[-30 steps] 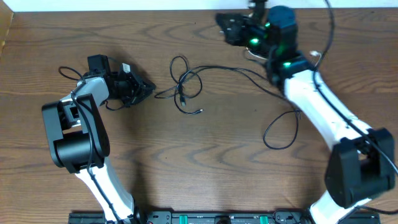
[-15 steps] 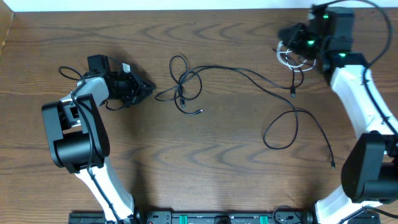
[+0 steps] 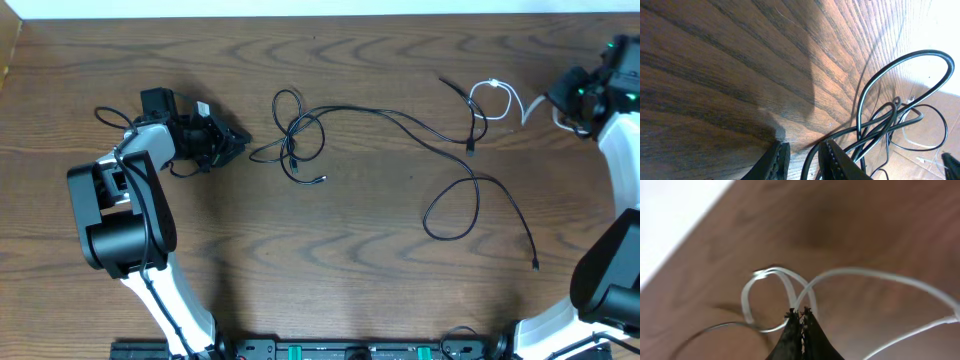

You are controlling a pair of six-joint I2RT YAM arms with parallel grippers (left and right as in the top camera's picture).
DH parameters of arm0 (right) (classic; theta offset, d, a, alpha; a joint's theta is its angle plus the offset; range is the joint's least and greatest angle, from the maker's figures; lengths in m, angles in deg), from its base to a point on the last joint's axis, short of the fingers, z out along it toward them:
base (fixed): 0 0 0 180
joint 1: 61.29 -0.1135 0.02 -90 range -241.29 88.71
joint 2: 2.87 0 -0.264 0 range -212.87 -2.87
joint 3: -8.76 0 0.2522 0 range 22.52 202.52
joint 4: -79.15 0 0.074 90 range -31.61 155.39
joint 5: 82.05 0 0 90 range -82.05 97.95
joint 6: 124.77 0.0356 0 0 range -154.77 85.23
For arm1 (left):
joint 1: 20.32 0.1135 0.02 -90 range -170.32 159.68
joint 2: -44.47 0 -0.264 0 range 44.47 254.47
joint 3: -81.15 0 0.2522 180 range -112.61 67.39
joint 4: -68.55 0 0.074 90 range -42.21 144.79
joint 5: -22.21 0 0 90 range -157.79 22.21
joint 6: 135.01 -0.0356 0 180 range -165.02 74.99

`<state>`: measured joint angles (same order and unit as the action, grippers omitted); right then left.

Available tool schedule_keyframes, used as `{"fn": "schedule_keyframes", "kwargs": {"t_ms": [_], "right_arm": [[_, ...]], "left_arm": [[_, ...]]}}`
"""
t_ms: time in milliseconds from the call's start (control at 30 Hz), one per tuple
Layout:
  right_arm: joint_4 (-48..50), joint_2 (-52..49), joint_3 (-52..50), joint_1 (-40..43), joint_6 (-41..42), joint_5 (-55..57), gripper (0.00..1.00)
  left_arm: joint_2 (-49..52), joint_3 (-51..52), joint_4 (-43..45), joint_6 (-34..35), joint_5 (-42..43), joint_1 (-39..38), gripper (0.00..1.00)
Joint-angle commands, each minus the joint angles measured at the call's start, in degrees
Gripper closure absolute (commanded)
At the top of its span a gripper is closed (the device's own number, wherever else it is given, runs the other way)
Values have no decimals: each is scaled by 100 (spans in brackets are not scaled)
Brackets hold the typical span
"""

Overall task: Untangle cables
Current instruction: 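Grasp the white cable with the right gripper and pull it up-right, then carry the white cable to the right edge with the right gripper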

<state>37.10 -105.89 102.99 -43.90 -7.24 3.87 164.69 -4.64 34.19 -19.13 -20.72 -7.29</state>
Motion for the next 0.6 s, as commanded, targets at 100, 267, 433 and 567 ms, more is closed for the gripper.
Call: {"fn": "schedule_keyframes", "kwargs": {"t_ms": [100,267,433,567], "right_arm": [[-299,-181,-4,140,-708,111,99],[-391,-448,-4,52,-855,-868,99],[-205,-901,-4,-114,-1010,-765,99],[-48,-1355,-4,-146,-1003,-765,99]], "left_arm": [[96,-20,-35,11,-258,13,71],[96,-17,-42,11,-957,13,64],[96,-20,-42,11,-1069,11,61],[96,-20,-170,9,-1071,13,60]]}}
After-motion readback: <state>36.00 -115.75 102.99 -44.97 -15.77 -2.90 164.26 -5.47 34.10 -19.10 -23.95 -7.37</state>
